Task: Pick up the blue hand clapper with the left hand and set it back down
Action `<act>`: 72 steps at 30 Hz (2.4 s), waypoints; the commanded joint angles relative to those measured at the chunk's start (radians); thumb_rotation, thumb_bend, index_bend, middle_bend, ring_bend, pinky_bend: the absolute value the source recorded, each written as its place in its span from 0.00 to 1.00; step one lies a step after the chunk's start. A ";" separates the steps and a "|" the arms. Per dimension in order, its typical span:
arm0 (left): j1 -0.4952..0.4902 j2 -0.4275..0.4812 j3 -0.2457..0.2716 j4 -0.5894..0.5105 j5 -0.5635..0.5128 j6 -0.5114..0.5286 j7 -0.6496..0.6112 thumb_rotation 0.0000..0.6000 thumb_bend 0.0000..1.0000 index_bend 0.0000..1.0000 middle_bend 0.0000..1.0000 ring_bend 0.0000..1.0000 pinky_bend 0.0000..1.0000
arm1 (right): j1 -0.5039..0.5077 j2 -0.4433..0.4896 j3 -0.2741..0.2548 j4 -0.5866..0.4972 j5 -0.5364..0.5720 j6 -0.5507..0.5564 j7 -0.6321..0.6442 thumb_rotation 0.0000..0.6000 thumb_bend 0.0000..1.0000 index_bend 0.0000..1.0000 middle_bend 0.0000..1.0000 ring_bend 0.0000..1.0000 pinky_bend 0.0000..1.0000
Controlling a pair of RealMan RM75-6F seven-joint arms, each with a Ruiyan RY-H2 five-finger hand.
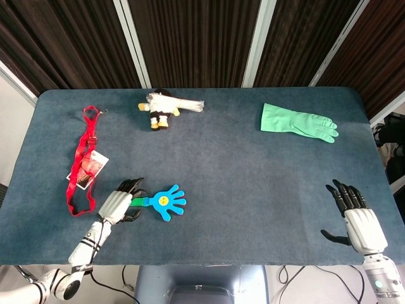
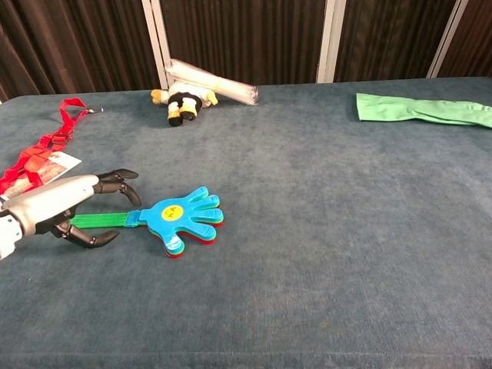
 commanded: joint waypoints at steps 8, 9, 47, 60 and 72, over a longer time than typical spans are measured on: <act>-0.013 -0.019 0.005 0.003 -0.009 0.006 0.009 1.00 0.38 0.32 0.00 0.00 0.00 | -0.002 0.004 -0.001 -0.002 -0.005 0.007 0.006 1.00 0.15 0.00 0.00 0.00 0.00; -0.016 -0.022 0.003 0.006 -0.012 0.004 0.008 1.00 0.38 0.32 0.00 0.00 0.00 | -0.003 0.005 -0.001 -0.003 -0.006 0.009 0.007 1.00 0.15 0.00 0.00 0.00 0.00; -0.028 -0.092 0.012 0.141 0.022 0.107 -0.158 1.00 0.40 0.72 0.23 0.02 0.00 | -0.004 0.003 0.000 0.001 -0.003 0.009 0.002 1.00 0.15 0.00 0.00 0.00 0.00; -0.009 -0.144 -0.005 0.235 0.036 0.204 -0.350 1.00 0.46 0.84 0.59 0.42 0.30 | -0.004 0.004 -0.002 0.001 -0.005 0.010 0.007 1.00 0.15 0.00 0.00 0.00 0.00; -0.008 -0.158 0.003 0.285 0.055 0.236 -0.426 1.00 0.48 0.86 0.76 0.66 0.89 | -0.002 0.001 -0.001 0.002 -0.001 0.005 0.003 1.00 0.15 0.00 0.00 0.00 0.00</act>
